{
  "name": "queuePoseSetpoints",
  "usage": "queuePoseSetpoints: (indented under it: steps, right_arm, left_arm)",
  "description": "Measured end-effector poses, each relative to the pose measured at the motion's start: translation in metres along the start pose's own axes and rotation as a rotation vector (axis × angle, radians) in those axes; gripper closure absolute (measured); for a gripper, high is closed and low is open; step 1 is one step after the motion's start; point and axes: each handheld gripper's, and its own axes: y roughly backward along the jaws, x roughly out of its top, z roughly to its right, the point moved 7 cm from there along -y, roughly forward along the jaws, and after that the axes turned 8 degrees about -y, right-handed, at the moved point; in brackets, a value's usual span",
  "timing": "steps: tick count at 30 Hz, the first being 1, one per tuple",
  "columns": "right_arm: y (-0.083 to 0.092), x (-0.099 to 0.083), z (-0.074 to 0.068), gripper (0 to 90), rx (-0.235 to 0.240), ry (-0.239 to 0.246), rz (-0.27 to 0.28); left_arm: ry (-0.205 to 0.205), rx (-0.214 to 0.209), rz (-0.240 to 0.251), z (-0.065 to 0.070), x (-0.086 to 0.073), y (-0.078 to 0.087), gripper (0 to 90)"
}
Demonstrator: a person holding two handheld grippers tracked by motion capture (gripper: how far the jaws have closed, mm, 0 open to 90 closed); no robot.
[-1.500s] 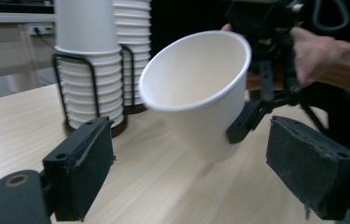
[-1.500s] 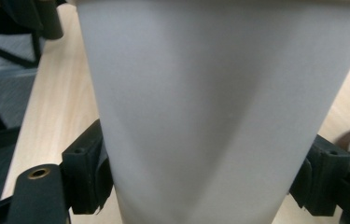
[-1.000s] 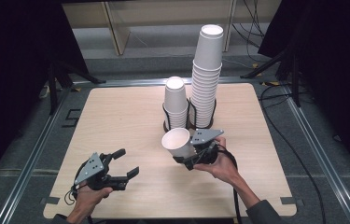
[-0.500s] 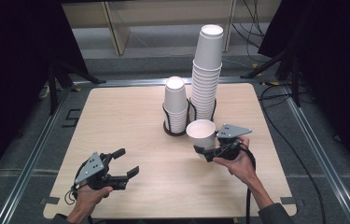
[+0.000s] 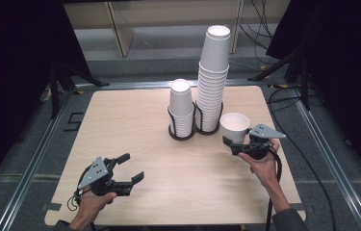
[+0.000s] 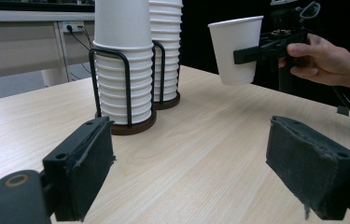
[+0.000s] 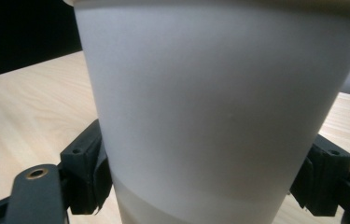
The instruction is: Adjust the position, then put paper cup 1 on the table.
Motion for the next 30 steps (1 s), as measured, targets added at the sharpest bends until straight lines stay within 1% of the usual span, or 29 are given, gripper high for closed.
queuePoseSetpoints:
  steps: [1, 2, 3, 4, 5, 6, 7, 8, 9, 10, 11, 12, 13, 14, 15, 16, 17, 18, 19, 20, 22, 23, 24, 25, 27, 29, 30]
  right_arm:
    - [0.001, 0.000, 0.005, 20.9, -0.011, 0.004, 0.006]
    - [0.002, -0.002, 0.006, 21.0, -0.026, -0.019, -0.008]
    - [0.002, -0.002, 0.011, 20.9, -0.037, -0.022, 0.006]
    - [0.002, -0.002, 0.015, 20.9, -0.037, 0.001, 0.007]
    - [0.003, -0.002, 0.018, 20.9, -0.055, -0.008, 0.013]
    - [0.003, -0.003, 0.020, 20.9, -0.055, -0.003, 0.018]
    - [0.003, -0.003, 0.023, 20.9, -0.070, -0.006, 0.020]
    - [0.003, -0.003, 0.027, 20.9, -0.085, 0.001, 0.029]
    - [0.003, -0.004, 0.029, 20.8, -0.086, -0.012, 0.032]
    - [0.003, -0.005, 0.034, 20.8, -0.107, -0.007, 0.018]
    - [0.002, -0.007, 0.035, 20.8, -0.115, -0.025, 0.019]
    - [0.002, -0.009, 0.038, 20.8, -0.125, -0.035, 0.009]
    - [0.001, -0.009, 0.042, 20.8, -0.135, -0.007, 0.013]
    - [0.000, -0.009, 0.044, 20.8, -0.139, 0.000, 0.020]
    - [-0.001, -0.011, 0.044, 20.8, -0.130, -0.020, 0.011]
    - [0.001, -0.011, 0.047, 20.8, -0.151, -0.001, -0.003]
    - [-0.001, -0.011, 0.048, 20.7, -0.153, -0.015, 0.021]
    - [-0.001, -0.011, 0.050, 20.8, -0.160, -0.011, 0.016]
    - [-0.002, -0.011, 0.050, 20.8, -0.154, -0.008, 0.016]
    - [-0.003, -0.013, 0.050, 20.8, -0.146, -0.025, 0.010]
    - [-0.006, -0.015, 0.054, 20.7, -0.169, -0.019, 0.011]
    - [-0.007, -0.016, 0.056, 20.7, -0.179, -0.007, 0.004]
    - [-0.009, -0.019, 0.053, 20.7, -0.173, -0.055, -0.015]
    - [-0.010, -0.018, 0.059, 20.7, -0.182, 0.012, -0.008]
    - [-0.015, -0.020, 0.059, 20.7, -0.183, -0.003, -0.009]
    - [-0.017, -0.023, 0.061, 20.5, -0.190, 0.010, -0.026]
    - [-0.019, -0.025, 0.059, 20.5, -0.183, -0.011, -0.044]
  left_arm:
    - [0.000, 0.000, 0.001, 0.000, 0.000, 0.000, 14.4]
    - [0.001, 0.001, 0.000, 0.000, 0.000, 0.000, 14.4]
    - [0.002, 0.002, 0.001, 0.000, 0.000, 0.000, 14.4]
    - [0.004, 0.002, 0.001, 0.000, 0.000, 0.000, 14.4]
    - [0.004, 0.002, 0.001, 0.000, 0.000, 0.000, 14.4]
    - [0.004, 0.002, 0.000, 0.000, 0.000, 0.000, 14.4]
    - [0.000, 0.001, -0.003, 0.000, -0.001, 0.000, 14.4]
    - [-0.003, 0.000, -0.005, 0.000, -0.001, -0.001, 14.4]
    - [-0.002, -0.001, 0.005, 0.000, -0.001, -0.002, 14.4]
    - [-0.001, -0.008, 0.023, 0.000, 0.000, -0.003, 14.4]
    - [0.000, -0.007, 0.020, 0.000, 0.000, -0.003, 14.4]
    - [0.001, -0.008, 0.021, 0.000, 0.000, -0.003, 14.5]
    - [0.000, -0.008, 0.020, 0.000, 0.000, -0.003, 14.4]
    - [0.000, -0.008, 0.020, 0.000, 0.000, -0.003, 14.5]
    - [0.000, -0.008, 0.020, 0.000, 0.000, -0.003, 14.4]
    - [0.000, -0.006, 0.013, 0.000, -0.001, -0.003, 14.4]
    - [-0.001, -0.001, -0.008, 0.001, -0.002, -0.002, 14.5]
    - [-0.002, -0.003, -0.010, 0.001, -0.002, -0.002, 14.5]
    - [-0.002, -0.004, -0.011, 0.001, -0.002, -0.002, 14.5]
    - [-0.003, -0.005, -0.012, 0.001, -0.002, -0.002, 14.4]
    - [-0.002, -0.006, -0.008, 0.002, -0.002, -0.002, 14.4]
    - [0.000, -0.006, -0.005, 0.002, -0.002, -0.002, 14.5]
    - [-0.001, -0.005, -0.006, 0.002, -0.002, -0.002, 14.5]
    - [-0.003, -0.006, -0.009, 0.002, -0.002, -0.002, 14.4]
    - [-0.003, -0.005, -0.009, 0.001, -0.002, -0.002, 14.4]
    - [-0.002, -0.005, -0.009, 0.001, -0.002, -0.002, 14.4]
    - [-0.002, -0.005, -0.010, 0.001, -0.002, -0.002, 14.5]
